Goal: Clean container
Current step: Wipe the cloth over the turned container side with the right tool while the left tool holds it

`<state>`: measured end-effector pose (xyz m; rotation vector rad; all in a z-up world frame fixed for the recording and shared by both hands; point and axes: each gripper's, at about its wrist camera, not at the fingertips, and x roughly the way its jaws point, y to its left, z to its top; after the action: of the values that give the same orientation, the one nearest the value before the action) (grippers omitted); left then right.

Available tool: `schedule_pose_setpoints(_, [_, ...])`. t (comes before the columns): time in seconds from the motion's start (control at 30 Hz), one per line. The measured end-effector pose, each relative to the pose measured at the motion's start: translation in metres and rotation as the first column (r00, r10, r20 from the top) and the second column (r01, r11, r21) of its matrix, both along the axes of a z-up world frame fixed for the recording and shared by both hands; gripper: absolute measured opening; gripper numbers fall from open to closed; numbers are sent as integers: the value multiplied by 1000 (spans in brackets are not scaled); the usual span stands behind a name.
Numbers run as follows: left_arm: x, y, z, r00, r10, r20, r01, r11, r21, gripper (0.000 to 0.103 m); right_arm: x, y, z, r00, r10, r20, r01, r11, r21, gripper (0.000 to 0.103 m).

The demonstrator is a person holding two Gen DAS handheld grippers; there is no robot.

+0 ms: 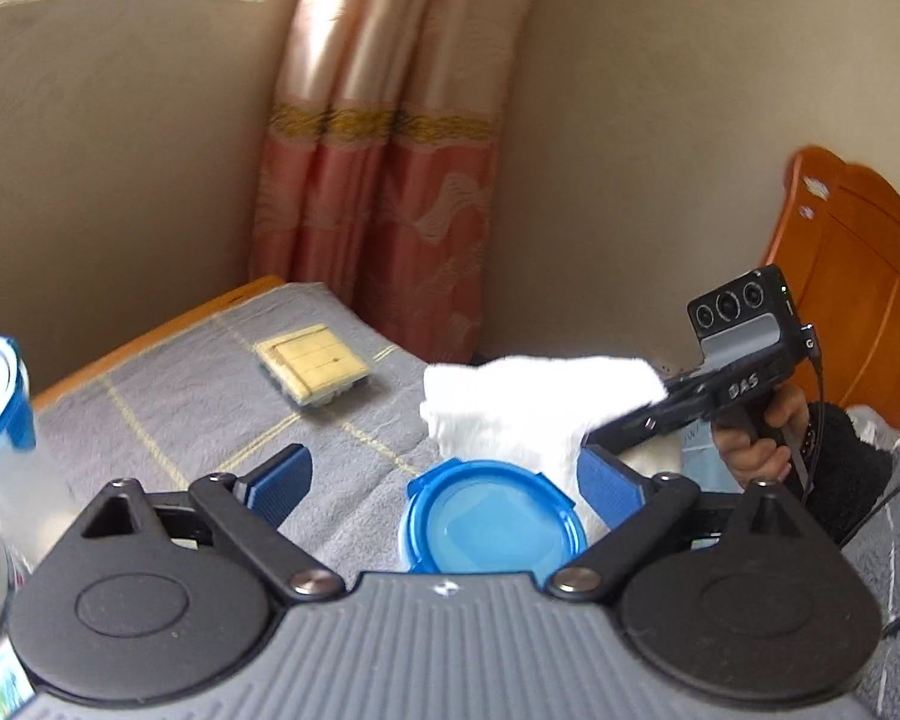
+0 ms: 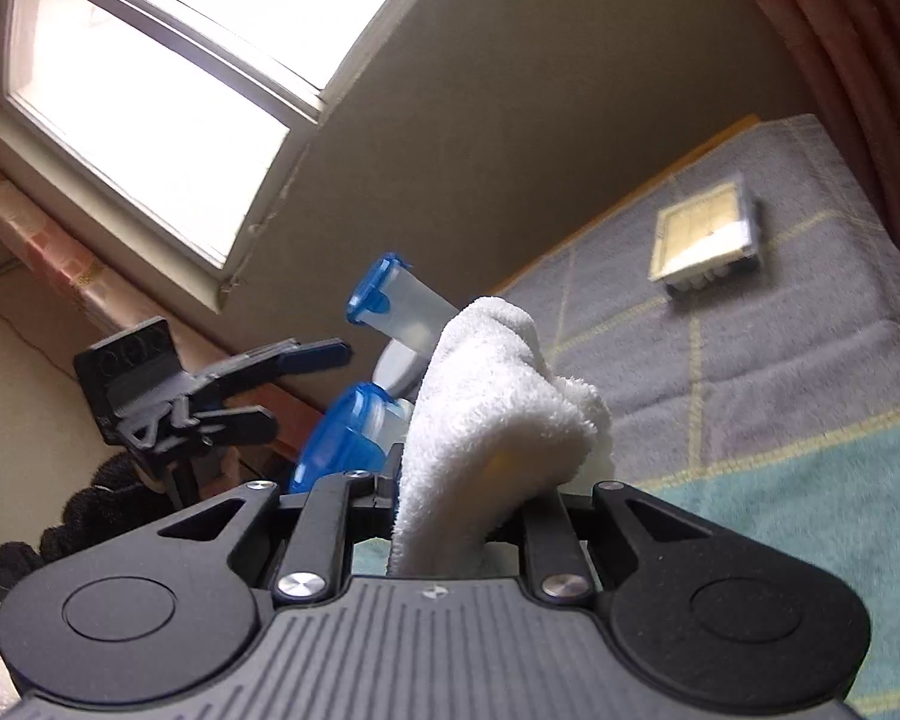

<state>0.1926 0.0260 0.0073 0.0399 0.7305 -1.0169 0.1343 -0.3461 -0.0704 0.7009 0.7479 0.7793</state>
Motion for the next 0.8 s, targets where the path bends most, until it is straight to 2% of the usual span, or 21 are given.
schedule_pose_setpoints(0.13, [5,2,-8,998,62,-28,-61,998,28,95,28,-2,-6,996,85,7,-85,984,159,21])
schedule_pose_setpoints(0.27, [8,-4,-16,996,77,-37,-74,993,90,96,45,2,-26,990,134,-39,-124,973,196,22])
schedule_pose_setpoints(0.43, [11,-8,-19,996,73,-60,-68,994,86,98,55,7,-54,972,218,-91,-190,951,246,23])
schedule_pose_setpoints(0.6, [15,-10,-23,994,82,-76,-76,993,86,102,58,16,-70,954,268,-134,-238,949,206,23])
schedule_pose_setpoints(0.73, [16,-10,-25,993,83,-82,-76,994,82,103,57,22,-79,944,280,-176,-264,958,112,23])
schedule_pose_setpoints(0.8, [16,-10,-26,993,86,-85,-79,994,79,103,53,24,-82,939,284,-191,-270,958,95,23])
